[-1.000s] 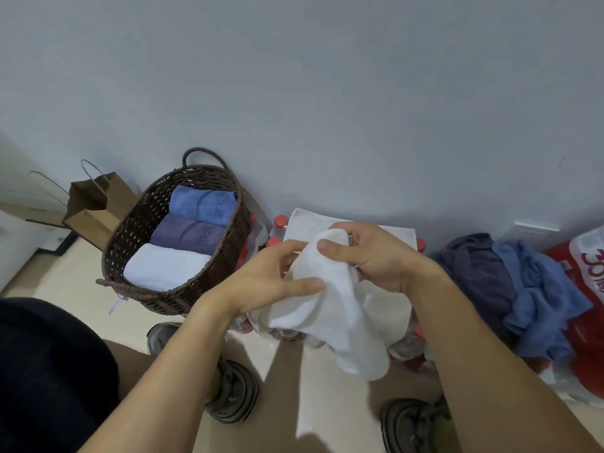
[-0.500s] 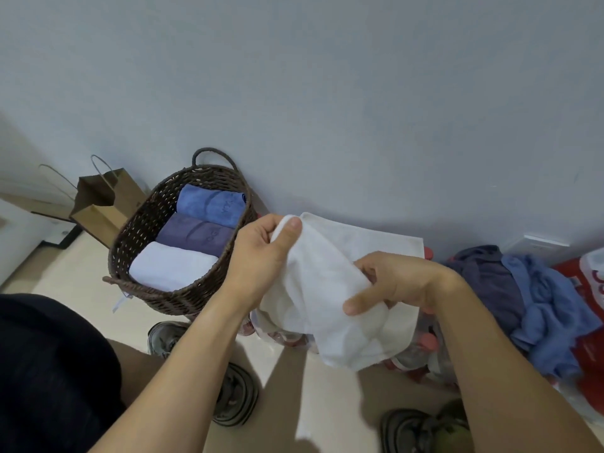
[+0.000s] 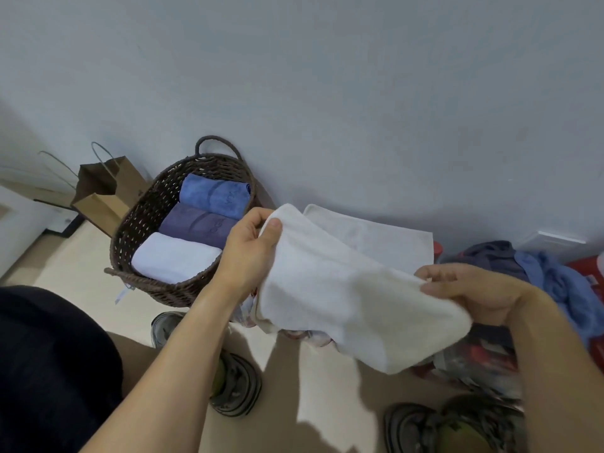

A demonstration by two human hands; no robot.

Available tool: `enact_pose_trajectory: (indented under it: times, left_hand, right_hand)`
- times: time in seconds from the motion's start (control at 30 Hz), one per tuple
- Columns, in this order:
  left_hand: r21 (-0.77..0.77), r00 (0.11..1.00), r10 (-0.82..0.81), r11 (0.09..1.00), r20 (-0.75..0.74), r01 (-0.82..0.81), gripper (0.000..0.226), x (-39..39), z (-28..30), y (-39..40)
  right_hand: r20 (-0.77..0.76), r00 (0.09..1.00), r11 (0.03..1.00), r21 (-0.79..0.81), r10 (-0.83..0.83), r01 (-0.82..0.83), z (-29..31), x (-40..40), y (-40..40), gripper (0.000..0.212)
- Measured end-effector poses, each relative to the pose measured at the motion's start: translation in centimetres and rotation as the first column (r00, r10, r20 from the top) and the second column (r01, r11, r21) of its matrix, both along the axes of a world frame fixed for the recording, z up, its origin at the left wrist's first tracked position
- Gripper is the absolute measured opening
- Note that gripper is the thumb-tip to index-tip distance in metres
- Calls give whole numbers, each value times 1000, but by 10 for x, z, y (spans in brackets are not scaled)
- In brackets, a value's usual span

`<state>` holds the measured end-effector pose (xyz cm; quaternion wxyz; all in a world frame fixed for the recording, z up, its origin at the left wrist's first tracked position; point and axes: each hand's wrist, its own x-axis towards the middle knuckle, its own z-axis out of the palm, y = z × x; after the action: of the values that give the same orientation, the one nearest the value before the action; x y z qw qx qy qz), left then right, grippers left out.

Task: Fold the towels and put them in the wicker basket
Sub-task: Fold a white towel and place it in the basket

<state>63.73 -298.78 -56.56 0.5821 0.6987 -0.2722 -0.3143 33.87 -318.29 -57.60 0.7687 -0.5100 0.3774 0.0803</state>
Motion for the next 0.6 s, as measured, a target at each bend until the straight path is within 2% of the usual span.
enact_pose_trajectory:
  times: [0.07, 0.13, 0.2, 0.27, 0.4, 0.5, 0.6]
  left_hand:
    - [72, 998, -56, 996, 39, 53, 9, 3, -10, -2]
    - [115, 996, -77, 991, 43, 71, 9, 3, -20, -7]
    - [148, 994, -71, 987, 86, 57, 10, 4, -28, -15]
    - [175, 989, -56, 984, 140, 31, 10, 6, -34, -25]
    - [192, 960, -89, 981, 264, 38, 6, 11, -47, -52]
    - [216, 940, -150, 973, 307, 85, 5, 17, -58, -69]
    - [268, 922, -194, 958, 335, 104, 7, 25, -71, -84]
  right_hand:
    - [88, 959, 961, -32, -270, 274, -2, -1, -7, 16]
    - [224, 838, 861, 7, -497, 508, -5, -1, -15, 19]
    - [323, 748, 805, 89, -580, 586, -9, 5, -17, 20]
    - [377, 697, 786, 173, -610, 593, -18, 13, -16, 20]
    - [354, 622, 711, 243, -698, 660, -38, 25, -19, 24]
    - [349, 645, 708, 84, -680, 701, -52, 29, -21, 22]
    - [291, 646, 588, -267, -706, 763, -68, 33, -25, 13]
